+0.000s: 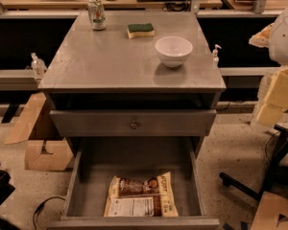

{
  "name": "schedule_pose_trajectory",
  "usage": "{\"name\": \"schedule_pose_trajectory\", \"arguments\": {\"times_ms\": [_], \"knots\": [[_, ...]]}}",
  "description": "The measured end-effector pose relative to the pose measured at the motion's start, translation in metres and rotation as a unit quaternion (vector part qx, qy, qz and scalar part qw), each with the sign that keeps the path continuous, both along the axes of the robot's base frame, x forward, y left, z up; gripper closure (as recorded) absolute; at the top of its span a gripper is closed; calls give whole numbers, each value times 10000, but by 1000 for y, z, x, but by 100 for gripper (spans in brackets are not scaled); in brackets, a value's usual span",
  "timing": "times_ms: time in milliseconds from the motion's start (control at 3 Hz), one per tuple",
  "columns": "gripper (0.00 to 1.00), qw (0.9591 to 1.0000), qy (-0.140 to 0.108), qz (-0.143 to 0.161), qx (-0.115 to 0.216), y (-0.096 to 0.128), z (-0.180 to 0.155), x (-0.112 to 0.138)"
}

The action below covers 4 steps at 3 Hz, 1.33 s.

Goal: Pick brown chip bag from middle drawer and place on counter

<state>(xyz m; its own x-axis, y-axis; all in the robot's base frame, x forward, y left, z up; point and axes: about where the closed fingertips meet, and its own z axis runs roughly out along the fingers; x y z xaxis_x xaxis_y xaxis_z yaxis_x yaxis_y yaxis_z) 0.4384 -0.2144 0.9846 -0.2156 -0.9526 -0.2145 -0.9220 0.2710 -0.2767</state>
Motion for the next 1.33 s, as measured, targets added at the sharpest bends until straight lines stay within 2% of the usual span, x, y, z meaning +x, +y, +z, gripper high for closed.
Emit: {"name": "schedule_pose_trajectory", "arguments": {"times_ms": [333, 667, 1000, 1333], "knots": [[0, 10000, 0, 0, 0, 0, 0, 0], [0, 9999, -115, 10, 38, 4, 0, 2], [0, 9993, -80, 192, 317, 23, -37, 16], [0, 9972, -115, 387, 629, 46, -96, 30]]}}
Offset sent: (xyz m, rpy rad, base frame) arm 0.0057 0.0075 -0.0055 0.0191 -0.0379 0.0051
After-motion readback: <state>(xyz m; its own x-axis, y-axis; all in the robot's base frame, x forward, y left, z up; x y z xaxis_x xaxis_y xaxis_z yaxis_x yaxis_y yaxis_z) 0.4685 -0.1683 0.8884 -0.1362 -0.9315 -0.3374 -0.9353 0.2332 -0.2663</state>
